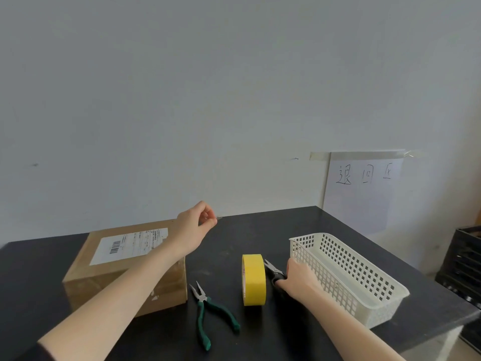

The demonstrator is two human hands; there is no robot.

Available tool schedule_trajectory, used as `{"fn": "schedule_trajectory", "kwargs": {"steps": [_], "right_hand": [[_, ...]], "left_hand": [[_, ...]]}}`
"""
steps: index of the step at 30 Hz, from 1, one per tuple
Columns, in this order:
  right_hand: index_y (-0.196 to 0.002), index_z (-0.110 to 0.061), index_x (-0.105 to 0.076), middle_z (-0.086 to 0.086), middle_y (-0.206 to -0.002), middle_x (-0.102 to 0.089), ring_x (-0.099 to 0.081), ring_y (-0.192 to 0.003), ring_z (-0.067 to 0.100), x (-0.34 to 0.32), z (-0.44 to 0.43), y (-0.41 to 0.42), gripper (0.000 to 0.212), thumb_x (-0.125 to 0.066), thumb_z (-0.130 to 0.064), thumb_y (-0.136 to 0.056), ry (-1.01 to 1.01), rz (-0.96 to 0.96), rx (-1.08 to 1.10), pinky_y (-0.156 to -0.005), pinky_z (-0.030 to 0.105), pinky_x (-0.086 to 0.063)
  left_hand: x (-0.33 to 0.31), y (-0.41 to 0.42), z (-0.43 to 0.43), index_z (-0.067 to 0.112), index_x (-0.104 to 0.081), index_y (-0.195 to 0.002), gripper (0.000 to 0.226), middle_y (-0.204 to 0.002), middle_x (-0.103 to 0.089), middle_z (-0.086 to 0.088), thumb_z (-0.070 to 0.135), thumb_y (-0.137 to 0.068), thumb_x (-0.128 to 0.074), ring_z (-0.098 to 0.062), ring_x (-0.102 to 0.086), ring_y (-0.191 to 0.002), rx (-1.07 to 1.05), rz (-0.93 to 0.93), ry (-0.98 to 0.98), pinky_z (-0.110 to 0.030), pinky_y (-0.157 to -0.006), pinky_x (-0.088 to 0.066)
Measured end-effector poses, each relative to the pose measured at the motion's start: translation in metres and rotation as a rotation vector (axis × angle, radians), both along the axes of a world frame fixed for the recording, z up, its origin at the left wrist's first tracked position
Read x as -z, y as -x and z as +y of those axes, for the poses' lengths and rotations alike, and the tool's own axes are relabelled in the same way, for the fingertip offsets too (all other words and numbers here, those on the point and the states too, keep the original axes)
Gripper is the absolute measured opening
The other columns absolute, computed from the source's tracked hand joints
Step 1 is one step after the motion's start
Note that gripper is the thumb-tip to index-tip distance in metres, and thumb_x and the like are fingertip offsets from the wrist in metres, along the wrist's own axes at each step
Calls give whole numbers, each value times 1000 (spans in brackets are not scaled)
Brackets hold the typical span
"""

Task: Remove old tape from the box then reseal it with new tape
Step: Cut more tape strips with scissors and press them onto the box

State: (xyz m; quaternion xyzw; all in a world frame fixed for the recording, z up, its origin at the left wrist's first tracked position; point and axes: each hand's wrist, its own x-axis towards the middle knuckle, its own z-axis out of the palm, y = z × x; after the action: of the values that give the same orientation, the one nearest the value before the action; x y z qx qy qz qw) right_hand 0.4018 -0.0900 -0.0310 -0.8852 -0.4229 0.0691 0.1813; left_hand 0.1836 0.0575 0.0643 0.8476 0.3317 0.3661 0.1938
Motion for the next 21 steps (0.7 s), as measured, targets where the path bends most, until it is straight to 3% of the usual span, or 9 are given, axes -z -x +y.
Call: {"fn": "schedule_trajectory", "kwargs": {"steps": [6,10,14,16,18,21], "right_hand": [[-97,-15,-38,4,-96,-59,-60,-89,24,10,2,6,36,-67,-32,-85,24,-60,11,-65,29,-43],[-99,-16,-38,5,-104,-60,-60,-98,23,14,5,7,37,-67,-33,-86,55,-79,11,-68,28,-45],[-115,-11,-50,8,-116,-58,-57,-110,25,12,9,3,44,-65,-41,-86,195,-122,-43,-86,31,-48],[-107,-12,-54,6,-109,-58,-60,-105,24,7,11,2,36,-65,-38,-85,232,-109,-59,-78,29,-48],[-100,-12,-54,5,-100,-59,-62,-100,25,-4,12,0,21,-61,-27,-88,146,-92,-37,-69,28,-44],[-99,-9,-57,6,-96,-63,-62,-87,23,-33,19,3,12,-53,-18,-91,-146,-57,9,-66,29,-44]], "left_hand": [[1,9,-3,21,-55,-89,6,-89,-58,10,22,-91,-60,-5,-55,-85,26,-18,32,-14,-67,-41],[2,16,-3,23,-54,-88,6,-88,-57,12,22,-92,-59,-4,-55,-84,24,-23,50,-12,-65,-39],[3,23,-1,21,-54,-90,5,-89,-58,10,22,-91,-59,-4,-55,-84,10,-26,51,-12,-65,-39],[3,27,-1,21,-55,-91,5,-92,-59,8,22,-91,-60,-6,-55,-85,4,-28,56,-11,-66,-39],[4,30,-1,21,-56,-91,4,-93,-60,7,22,-91,-60,-6,-56,-86,5,-33,53,-11,-66,-39],[6,36,-2,21,-57,-90,4,-93,-61,9,22,-91,-61,-4,-57,-87,4,-50,30,-10,-67,-39]]}}
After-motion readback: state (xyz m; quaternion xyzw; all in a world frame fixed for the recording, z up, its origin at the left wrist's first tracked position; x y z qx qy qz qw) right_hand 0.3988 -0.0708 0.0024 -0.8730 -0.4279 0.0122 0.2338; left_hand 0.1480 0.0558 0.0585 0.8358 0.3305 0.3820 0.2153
